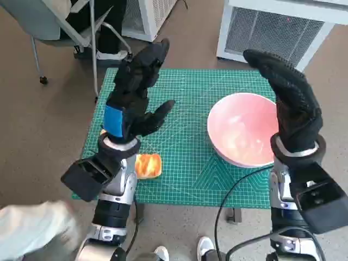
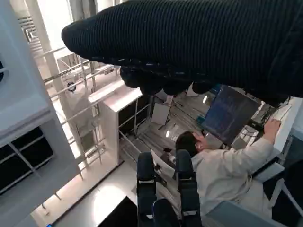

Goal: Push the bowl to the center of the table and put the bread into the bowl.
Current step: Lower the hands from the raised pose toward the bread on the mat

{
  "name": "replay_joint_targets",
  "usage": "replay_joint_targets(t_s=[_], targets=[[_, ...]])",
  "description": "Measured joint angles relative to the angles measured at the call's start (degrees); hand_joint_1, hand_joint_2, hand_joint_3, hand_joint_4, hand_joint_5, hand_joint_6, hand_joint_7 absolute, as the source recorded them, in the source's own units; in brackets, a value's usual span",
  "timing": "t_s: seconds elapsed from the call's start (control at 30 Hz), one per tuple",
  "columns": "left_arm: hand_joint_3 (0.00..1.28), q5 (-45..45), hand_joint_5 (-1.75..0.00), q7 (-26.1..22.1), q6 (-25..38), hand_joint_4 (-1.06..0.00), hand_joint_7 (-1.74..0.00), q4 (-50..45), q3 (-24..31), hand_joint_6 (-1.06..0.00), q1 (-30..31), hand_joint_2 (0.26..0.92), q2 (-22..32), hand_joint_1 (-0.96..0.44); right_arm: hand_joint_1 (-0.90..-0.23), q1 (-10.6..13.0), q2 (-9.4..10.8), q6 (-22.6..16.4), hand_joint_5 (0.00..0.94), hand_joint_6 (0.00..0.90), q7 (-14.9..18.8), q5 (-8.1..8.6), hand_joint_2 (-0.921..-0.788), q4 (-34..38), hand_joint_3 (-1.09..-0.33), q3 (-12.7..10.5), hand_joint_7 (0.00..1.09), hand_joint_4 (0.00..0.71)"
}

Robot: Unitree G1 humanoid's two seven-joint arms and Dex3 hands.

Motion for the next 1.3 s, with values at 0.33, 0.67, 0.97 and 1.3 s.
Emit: replay_joint_targets(t_s=[0.33, 0.67, 0.97, 1.3], targets=[[0.32, -0.2, -0.01, -0.28, 0.04, -0.34, -0.53, -0.01, -0.04, -0.22, 0.39, 0.921, -0.03, -0.33, -0.581, 0.03, 0.0, 0.25, 0.002, -0.001, 0.02, 0.0, -0.921, -0.03, -0.771, -0.01, 0.64, 0.263], [0.31, -0.94, -0.01, -0.91, 0.49, -0.36, -0.53, -0.23, -0.09, -0.22, 0.95, 0.921, -0.06, -0.34, -0.574, 0.36, 0.0, 0.43, 0.002, -0.001, 0.03, -0.01, -0.921, -0.07, -0.77, -0.13, 0.63, 0.264], [0.31, -2.04, -0.02, -1.43, 0.96, -0.37, -0.53, -0.4, -0.09, -0.23, 1.06, 0.921, -0.14, -0.33, -0.559, 0.7, -1.87, -1.08, 0.0, -0.001, 0.52, 1.08, -0.921, 2.22, -0.782, -2.57, 0.63, 0.259], [0.32, -2.16, 0.0, -1.45, 0.96, -0.35, -0.51, -0.4, 0.65, -0.24, 1.99, 0.921, 0.17, -0.3, -0.537, 1.53, -5.09, -6.55, 0.002, -0.001, -7.0, -3.02, -0.921, 13.04, -0.824, -10.88, 0.6, 0.258]])
